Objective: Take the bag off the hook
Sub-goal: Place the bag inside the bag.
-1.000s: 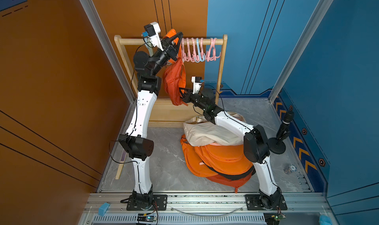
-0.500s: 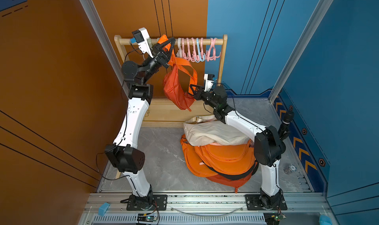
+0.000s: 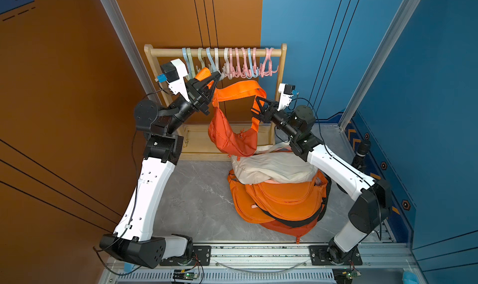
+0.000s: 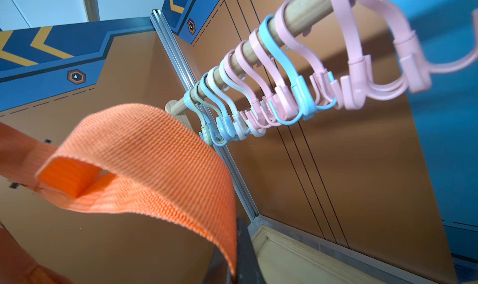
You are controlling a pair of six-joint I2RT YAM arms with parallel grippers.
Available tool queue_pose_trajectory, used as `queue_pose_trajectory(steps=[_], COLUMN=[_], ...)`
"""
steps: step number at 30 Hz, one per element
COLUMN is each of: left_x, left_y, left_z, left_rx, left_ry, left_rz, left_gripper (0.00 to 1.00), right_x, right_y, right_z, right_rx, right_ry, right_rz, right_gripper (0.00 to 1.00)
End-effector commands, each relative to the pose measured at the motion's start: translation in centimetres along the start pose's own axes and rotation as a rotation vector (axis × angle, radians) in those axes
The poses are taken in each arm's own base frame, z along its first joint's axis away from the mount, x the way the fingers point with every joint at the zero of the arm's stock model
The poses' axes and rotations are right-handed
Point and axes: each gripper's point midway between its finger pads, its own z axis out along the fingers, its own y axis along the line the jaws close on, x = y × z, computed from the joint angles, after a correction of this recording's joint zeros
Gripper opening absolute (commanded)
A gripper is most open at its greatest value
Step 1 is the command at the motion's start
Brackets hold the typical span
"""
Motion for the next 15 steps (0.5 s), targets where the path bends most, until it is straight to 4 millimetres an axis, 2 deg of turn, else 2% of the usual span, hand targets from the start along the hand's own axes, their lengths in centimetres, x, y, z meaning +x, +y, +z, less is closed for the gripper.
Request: queue_pose_trajectory(steps=[1, 9, 13, 15], left_x=[0.5, 2.0, 2.4, 3.2], left_y=[-3.1, -9.0, -10.9, -12.3], left_z=[-1.0, -3.3, -4.5, -5.0], left_rx=[0.049, 0.087, 0.112, 0.153], left_ry=[0.036, 0.135, 0.155, 0.184], left_rz=[0.072, 0.187, 0.206, 0.219], left_gripper=[0.00, 0.00, 0.00, 0.00], right_x=[-2.6, -7.3, -9.6, -10.9], right_y=[1.2, 2.0, 1.5, 0.8], right_z=[-2.9, -10.4, -14.0, -16.2], right_rx=[0.044, 0.196, 0.291, 0.363], right_ry=[-0.033, -0.067, -0.089, -0.113], right_rz=[-0.084, -0.203, -0.228, -0.233], right_gripper=[0.00, 0.00, 0.00, 0.00])
